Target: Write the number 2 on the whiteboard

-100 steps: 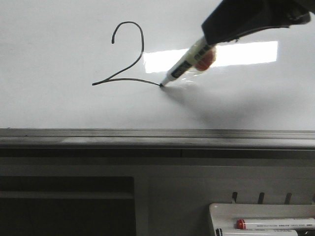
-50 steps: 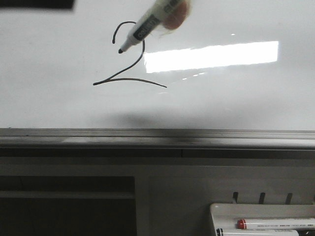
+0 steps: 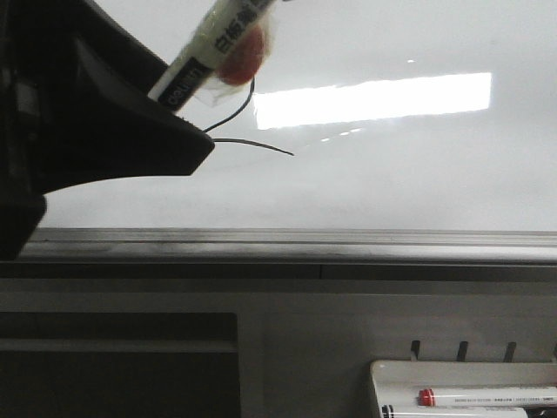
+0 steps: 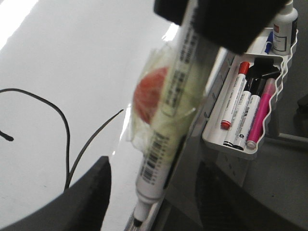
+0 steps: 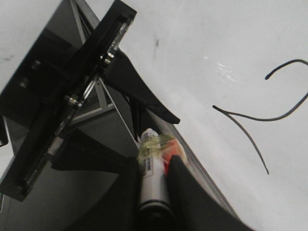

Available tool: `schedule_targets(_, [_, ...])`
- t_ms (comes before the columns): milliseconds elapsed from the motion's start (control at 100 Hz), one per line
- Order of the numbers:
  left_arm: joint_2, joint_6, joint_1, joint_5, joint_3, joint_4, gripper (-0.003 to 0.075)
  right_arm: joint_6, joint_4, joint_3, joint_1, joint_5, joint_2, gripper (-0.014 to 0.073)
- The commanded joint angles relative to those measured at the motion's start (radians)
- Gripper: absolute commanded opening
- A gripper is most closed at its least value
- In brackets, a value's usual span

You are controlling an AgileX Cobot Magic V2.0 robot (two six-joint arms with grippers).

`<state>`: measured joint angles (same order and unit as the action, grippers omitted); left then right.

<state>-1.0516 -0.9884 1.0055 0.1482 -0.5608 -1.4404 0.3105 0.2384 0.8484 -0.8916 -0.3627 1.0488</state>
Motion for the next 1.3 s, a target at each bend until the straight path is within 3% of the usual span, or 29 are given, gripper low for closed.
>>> schedule_targets(0, [0.013,-0.014,0.002,0.0,-0.035,-0.019,0.0362,0.012,0.003,0.037,-0.01,0.07,-0.012,-0.0067])
schedule_targets(80, [0.013,-0.014,0.002,-0.002,-0.035,-0.019,0.0287,0.012,0.008,0.037,-0.01,0.07,-0.012,-0.0067])
schedule_targets(130, [0.013,-0.014,0.002,-0.019,-0.035,-0.019,0.0172,0.012,0.01,0.037,-0.01,0.07,-0.012,-0.0067])
schedule_targets(190, [0.013,-0.014,0.002,-0.039,-0.035,-0.019,-0.0025,0.012,0.016,0.037,-0.01,0.07,-0.012,-0.0067])
schedule_targets(350, [0.013,-0.014,0.002,-0.061,-0.035,0.002,-0.002,0.012,0.029,0.037,-0.01,0.084,-0.012,-0.0062])
schedule_targets(400, [0.013,-0.014,0.002,-0.061,-0.035,0.007,-0.002,0.012,0.029,0.037,-0.01,0.089,-0.012,-0.0016])
schedule_targets(450, [0.013,-0.014,0.002,-0.061,-0.035,0.018,-0.002,0.012,0.029,0.037,-0.01,0.098,-0.012,0.0085])
schedule_targets(550, [0.013,-0.018,0.002,-0.038,-0.035,0.101,-0.002,0.012,0.027,0.037,-0.005,0.149,-0.012,0.0398])
schedule_targets(630, [0.013,-0.072,0.0,0.045,-0.035,0.21,-0.002,0.012,0.027,0.037,0.023,0.206,-0.019,0.0539])
schedule_targets(770, [0.013,-0.404,-0.072,0.177,-0.033,0.215,-0.002,0.012,0.027,0.037,0.085,0.286,-0.057,0.0504])
schedule_targets(940, [-0.023,-0.698,-0.252,0.056,-0.033,0.178,-0.002,0.012,0.027,0.037,0.113,0.297,-0.093,0.0459])
schedule_targets(1130, [-0.134,-0.726,-0.474,-0.289,-0.033,0.185,-0.002,0.012,0.027,0.037,0.113,0.279,-0.093,0.0459])
schedule_targets(1290, [-0.193,-0.726,-0.581,-0.334,-0.033,0.185,-0.002,0.012,0.027,0.037,0.113,0.266,-0.093,0.0459])
